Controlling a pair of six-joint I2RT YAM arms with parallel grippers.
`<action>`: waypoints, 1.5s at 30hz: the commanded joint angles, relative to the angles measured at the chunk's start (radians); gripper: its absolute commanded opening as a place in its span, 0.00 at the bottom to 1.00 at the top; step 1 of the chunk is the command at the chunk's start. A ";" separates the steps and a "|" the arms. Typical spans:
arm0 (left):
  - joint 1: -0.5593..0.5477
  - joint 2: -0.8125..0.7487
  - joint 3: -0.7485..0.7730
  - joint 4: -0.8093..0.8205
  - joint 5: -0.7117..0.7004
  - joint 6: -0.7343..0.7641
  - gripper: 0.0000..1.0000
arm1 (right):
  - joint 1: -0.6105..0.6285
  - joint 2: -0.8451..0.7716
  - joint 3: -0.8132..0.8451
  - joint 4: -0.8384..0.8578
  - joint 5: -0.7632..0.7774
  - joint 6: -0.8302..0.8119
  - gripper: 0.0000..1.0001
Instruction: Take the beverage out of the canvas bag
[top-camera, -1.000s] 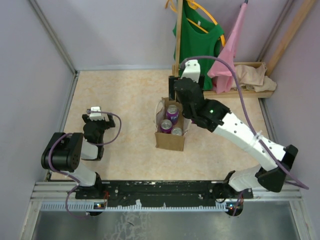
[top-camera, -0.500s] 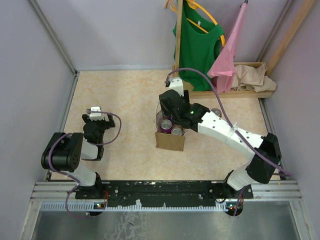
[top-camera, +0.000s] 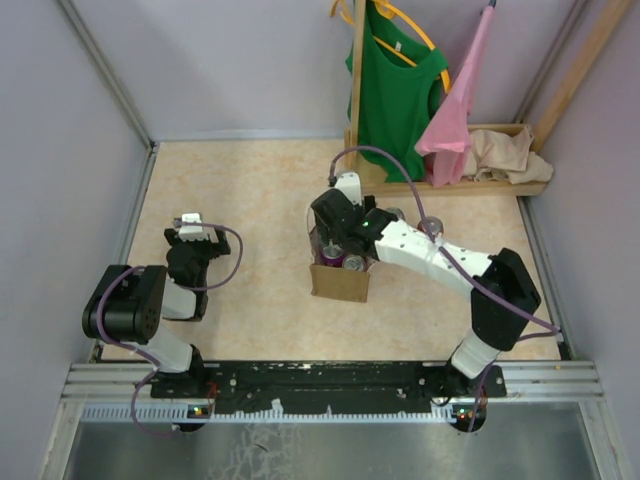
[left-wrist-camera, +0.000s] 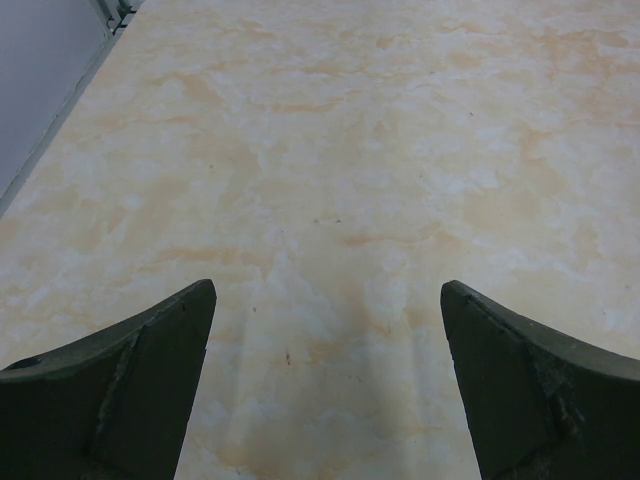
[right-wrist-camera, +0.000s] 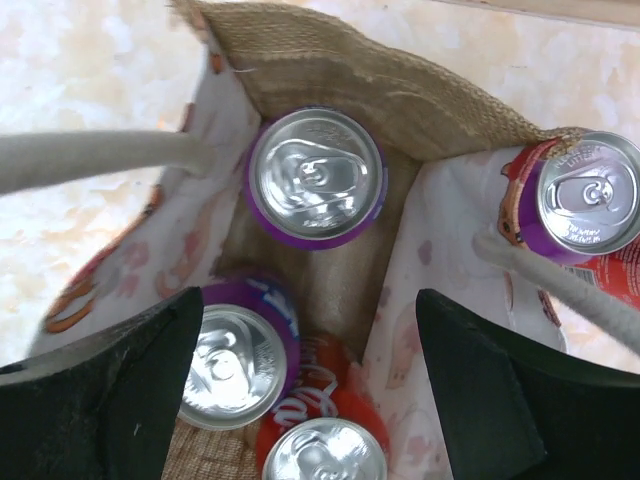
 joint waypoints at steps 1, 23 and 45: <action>-0.005 0.013 0.013 0.018 0.006 0.005 1.00 | -0.051 0.002 -0.035 0.052 -0.043 0.046 0.87; -0.005 0.013 0.015 0.017 0.006 0.005 1.00 | -0.111 0.215 -0.013 0.198 -0.077 -0.014 0.82; -0.006 0.013 0.014 0.017 0.006 0.006 1.00 | -0.097 0.312 0.102 0.278 -0.200 -0.096 0.00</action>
